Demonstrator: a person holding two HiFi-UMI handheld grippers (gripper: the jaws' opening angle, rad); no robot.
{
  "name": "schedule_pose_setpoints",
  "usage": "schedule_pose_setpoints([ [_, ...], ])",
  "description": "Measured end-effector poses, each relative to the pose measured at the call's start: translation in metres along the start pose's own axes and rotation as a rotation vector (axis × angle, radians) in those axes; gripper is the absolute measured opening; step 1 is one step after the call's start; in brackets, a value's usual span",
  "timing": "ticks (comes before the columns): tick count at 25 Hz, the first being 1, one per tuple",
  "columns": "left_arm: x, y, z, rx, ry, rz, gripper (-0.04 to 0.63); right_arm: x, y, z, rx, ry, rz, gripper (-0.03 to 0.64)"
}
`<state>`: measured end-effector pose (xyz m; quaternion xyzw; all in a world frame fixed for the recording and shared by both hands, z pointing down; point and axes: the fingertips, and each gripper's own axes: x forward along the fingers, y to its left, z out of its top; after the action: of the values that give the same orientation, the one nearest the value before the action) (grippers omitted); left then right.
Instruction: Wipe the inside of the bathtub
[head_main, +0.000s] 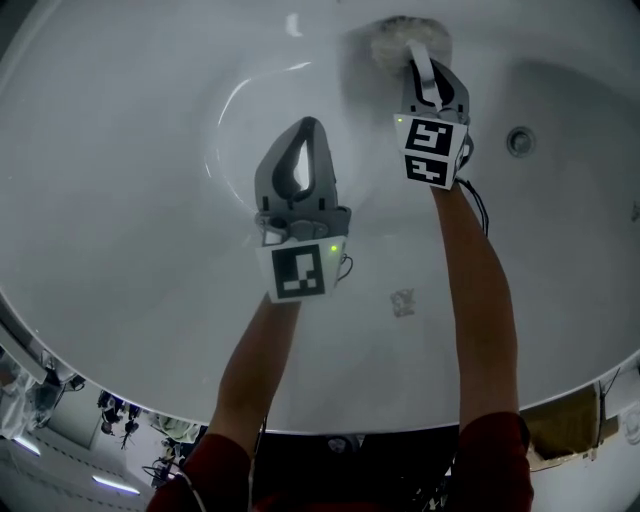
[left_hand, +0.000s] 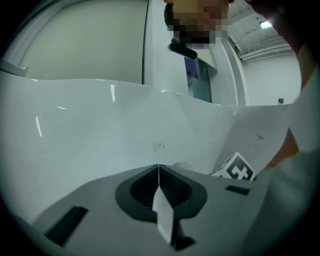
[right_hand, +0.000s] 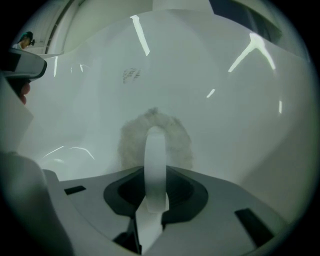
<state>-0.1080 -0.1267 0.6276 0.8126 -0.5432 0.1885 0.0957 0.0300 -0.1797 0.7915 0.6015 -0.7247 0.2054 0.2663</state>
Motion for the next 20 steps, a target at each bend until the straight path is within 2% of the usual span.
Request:
schedule_pose_setpoints([
  [9,0.023,-0.066,0.006,0.007,0.001,-0.058,0.017,-0.017,-0.091,-0.016,0.019,0.0,-0.072,0.092],
  [15,0.045,-0.113,0.009,0.02,0.008,-0.116,0.015,-0.031,-0.167,-0.031,0.098,0.016,-0.161,0.092],
  [20,0.063,-0.151,0.017,0.041,0.004,-0.18,0.015,-0.046,-0.206,-0.044,0.151,0.032,-0.212,0.092],
])
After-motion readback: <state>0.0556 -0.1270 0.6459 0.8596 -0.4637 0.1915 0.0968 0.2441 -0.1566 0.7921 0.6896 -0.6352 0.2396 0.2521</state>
